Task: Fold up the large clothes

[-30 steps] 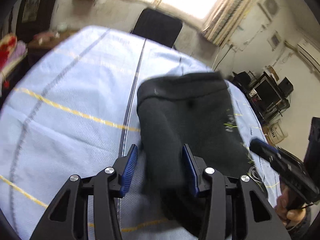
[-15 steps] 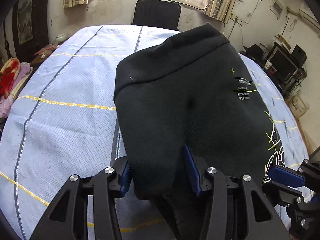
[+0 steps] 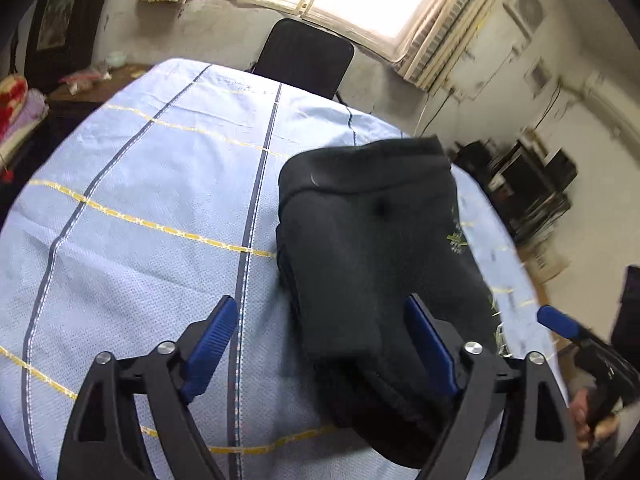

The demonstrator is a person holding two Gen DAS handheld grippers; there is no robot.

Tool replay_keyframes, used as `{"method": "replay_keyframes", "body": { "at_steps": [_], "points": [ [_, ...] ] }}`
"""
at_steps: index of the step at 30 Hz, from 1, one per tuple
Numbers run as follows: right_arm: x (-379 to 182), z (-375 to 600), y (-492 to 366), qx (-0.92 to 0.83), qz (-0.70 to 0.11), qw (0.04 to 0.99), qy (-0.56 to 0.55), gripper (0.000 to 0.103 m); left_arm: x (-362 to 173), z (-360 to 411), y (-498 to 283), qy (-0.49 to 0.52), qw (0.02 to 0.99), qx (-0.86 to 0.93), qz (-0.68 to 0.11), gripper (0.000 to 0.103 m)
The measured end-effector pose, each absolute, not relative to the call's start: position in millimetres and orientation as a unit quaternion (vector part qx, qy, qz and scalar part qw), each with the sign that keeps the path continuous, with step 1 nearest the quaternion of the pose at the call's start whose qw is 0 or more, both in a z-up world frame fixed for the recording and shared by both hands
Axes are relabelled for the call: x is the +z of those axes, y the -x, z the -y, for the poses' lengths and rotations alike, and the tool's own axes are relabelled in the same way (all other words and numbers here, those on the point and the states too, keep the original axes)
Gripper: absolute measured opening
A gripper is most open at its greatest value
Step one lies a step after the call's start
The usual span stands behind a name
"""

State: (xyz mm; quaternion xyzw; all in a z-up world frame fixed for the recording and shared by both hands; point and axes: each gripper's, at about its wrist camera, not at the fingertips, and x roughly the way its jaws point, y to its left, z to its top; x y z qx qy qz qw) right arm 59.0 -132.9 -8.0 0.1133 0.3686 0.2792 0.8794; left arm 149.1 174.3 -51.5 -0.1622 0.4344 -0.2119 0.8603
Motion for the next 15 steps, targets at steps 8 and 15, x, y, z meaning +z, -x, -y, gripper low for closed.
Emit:
{"method": "replay_keyframes", "body": {
  "at_steps": [8,15],
  "points": [
    [-65,187,-99,0.277,-0.437,0.802,-0.298,0.085,-71,-147,-163,0.200,0.807,-0.295,-0.470,0.088],
    [-85,191,-123,0.294,-0.459,0.775,-0.321,0.087,-98,-142,-173,0.231,0.777,-0.295,-0.505,0.100]
  ]
}}
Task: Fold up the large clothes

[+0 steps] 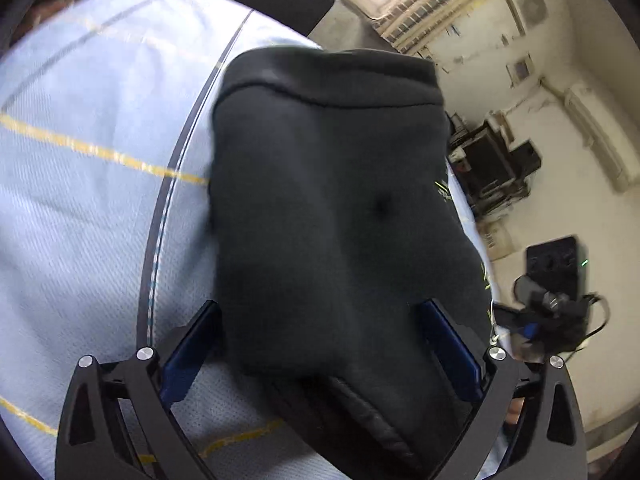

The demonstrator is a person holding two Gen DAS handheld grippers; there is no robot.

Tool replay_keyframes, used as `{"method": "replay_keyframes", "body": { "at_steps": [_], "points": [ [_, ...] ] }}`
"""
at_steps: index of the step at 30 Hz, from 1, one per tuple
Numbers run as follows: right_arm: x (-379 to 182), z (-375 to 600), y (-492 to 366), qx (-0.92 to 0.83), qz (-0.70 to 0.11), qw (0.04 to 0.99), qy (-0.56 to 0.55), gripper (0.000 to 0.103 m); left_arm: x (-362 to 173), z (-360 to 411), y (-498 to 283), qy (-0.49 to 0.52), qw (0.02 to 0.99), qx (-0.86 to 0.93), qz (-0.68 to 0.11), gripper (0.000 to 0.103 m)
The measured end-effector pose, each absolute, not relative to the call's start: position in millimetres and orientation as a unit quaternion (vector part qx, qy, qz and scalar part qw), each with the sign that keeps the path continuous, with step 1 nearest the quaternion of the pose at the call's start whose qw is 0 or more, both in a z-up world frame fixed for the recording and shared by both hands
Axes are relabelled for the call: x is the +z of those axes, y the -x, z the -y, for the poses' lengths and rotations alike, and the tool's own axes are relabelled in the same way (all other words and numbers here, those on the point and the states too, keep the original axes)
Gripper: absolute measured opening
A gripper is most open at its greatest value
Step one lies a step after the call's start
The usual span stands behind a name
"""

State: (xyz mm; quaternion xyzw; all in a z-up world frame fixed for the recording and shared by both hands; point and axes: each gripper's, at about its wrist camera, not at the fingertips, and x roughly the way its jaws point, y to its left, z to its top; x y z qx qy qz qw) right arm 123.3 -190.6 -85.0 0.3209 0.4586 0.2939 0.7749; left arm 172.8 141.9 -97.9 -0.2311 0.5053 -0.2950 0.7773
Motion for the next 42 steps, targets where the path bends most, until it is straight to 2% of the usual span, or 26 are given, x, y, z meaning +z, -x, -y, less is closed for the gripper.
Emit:
{"method": "replay_keyframes", "body": {
  "at_steps": [3,6,12,17,19,22,25,28,37,42],
  "points": [
    [-90,179,-131,0.302,-0.472,0.768,-0.310,0.087,-99,-144,-173,0.238,0.777,-0.297,-0.501,0.100],
    [-92,171,-139,0.307,-0.473,0.768,-0.304,0.095,-100,-139,-170,0.244,0.774,-0.310,-0.495,0.100],
    [-109,163,-151,0.317,-0.469,0.760,-0.319,0.097,-105,-125,-179,0.278,0.757,-0.334,-0.488,0.100],
    [-114,157,-153,0.325,-0.457,0.764,-0.320,0.098,-106,-127,-183,0.275,0.764,-0.327,-0.483,0.091],
    [-113,152,-151,0.324,-0.451,0.773,-0.307,0.099,-104,-129,-182,0.273,0.767,-0.332,-0.477,0.080],
    [-112,146,-147,0.326,-0.445,0.785,-0.283,0.095,-93,-123,-176,0.243,0.787,-0.329,-0.461,0.066],
    [-112,146,-143,0.329,-0.434,0.790,-0.284,0.087,-89,-120,-177,0.236,0.794,-0.329,-0.453,0.060],
    [-108,146,-140,0.331,-0.433,0.788,-0.287,0.084,-84,-122,-174,0.235,0.797,-0.334,-0.446,0.056],
    [-81,155,-123,0.329,-0.427,0.793,-0.284,0.083,-53,-119,-147,0.213,0.808,-0.354,-0.419,0.055],
    [-44,161,-99,0.326,-0.414,0.806,-0.270,0.083,-22,-117,-112,0.204,0.816,-0.373,-0.390,0.055]
  ]
}}
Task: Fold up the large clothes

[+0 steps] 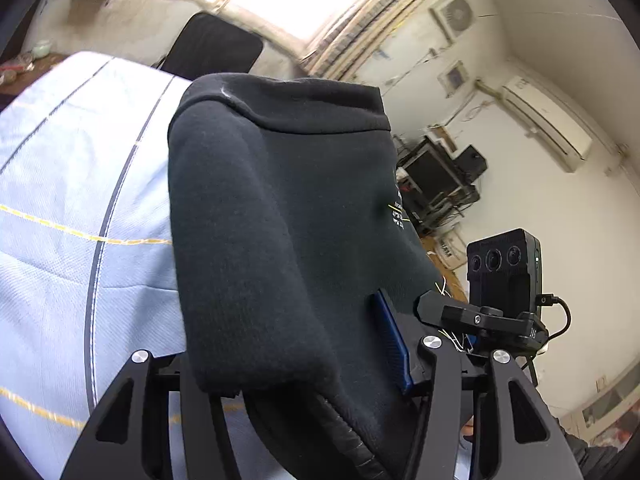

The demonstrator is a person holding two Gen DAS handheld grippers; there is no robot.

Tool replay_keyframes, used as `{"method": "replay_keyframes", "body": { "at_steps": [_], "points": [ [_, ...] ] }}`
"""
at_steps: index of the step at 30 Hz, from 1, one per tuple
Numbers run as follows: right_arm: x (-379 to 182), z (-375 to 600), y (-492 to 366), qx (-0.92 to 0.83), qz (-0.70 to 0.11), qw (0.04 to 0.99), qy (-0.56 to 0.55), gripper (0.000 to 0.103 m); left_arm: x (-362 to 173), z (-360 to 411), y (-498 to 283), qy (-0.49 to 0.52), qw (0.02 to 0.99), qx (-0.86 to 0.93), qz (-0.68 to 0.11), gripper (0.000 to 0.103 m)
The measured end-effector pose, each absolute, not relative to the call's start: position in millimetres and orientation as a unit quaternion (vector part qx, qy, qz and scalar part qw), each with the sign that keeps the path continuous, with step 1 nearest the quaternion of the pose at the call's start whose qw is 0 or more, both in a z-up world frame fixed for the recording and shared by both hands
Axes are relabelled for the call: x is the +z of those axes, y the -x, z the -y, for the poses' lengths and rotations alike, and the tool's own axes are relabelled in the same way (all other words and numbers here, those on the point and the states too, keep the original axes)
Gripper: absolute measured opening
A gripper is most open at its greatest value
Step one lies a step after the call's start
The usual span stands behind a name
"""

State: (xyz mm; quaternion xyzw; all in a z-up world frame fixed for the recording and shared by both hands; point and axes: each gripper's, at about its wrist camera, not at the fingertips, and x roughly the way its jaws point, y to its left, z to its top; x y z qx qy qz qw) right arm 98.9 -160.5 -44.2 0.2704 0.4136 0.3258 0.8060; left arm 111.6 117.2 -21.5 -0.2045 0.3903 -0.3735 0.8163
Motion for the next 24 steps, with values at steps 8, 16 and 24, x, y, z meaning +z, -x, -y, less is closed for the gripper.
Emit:
{"method": "replay_keyframes", "body": {
  "at_steps": [8,16,24],
  "points": [
    [7,143,-32,0.352,-0.379,0.817,-0.253,0.083,27,-143,-33,0.186,0.843,-0.361,-0.351,0.055],
    [40,90,39,0.405,-0.360,0.808,-0.233,0.083,61,-194,66,0.178,0.876,-0.318,-0.315,0.055],
    [40,17,102,0.457,-0.362,0.784,-0.212,0.083,55,-254,148,0.181,0.897,-0.266,-0.304,0.055]
  ]
}}
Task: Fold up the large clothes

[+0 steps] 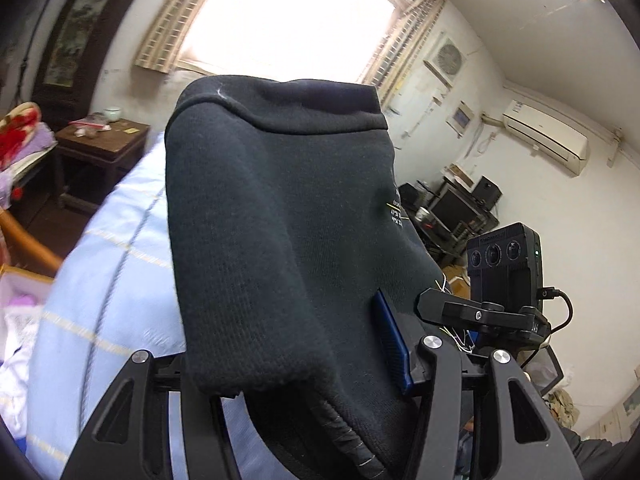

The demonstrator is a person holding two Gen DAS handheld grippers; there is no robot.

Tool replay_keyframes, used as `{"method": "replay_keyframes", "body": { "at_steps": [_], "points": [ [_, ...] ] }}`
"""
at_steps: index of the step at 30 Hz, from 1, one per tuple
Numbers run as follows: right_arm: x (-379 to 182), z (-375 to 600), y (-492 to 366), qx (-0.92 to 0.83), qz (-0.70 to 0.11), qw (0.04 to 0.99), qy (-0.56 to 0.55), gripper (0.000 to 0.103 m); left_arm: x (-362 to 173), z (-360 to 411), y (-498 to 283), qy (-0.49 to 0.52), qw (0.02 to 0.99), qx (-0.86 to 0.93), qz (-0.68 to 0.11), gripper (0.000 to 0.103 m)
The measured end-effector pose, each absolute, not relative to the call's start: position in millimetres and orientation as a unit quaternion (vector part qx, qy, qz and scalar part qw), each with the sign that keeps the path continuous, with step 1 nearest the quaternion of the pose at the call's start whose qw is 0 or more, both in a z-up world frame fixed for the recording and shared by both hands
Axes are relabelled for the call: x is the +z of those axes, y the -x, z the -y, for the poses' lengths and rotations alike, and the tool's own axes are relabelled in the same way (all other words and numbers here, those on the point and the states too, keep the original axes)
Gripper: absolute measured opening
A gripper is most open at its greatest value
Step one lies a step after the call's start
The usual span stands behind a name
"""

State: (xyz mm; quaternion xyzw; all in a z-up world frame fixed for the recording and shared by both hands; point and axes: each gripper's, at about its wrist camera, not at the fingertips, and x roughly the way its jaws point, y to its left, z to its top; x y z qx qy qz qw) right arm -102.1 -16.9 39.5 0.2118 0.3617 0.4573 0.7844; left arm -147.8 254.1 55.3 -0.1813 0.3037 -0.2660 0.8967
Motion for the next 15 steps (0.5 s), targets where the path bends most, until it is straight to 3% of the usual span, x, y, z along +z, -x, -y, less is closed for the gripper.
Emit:
{"method": "replay_keyframes", "body": {
  "at_steps": [15],
  "points": [
    [-24,-70,110,0.466,-0.434,0.745,-0.198,0.083,-18,-326,167,0.244,0.880,-0.224,-0.340,0.054]
  ]
}}
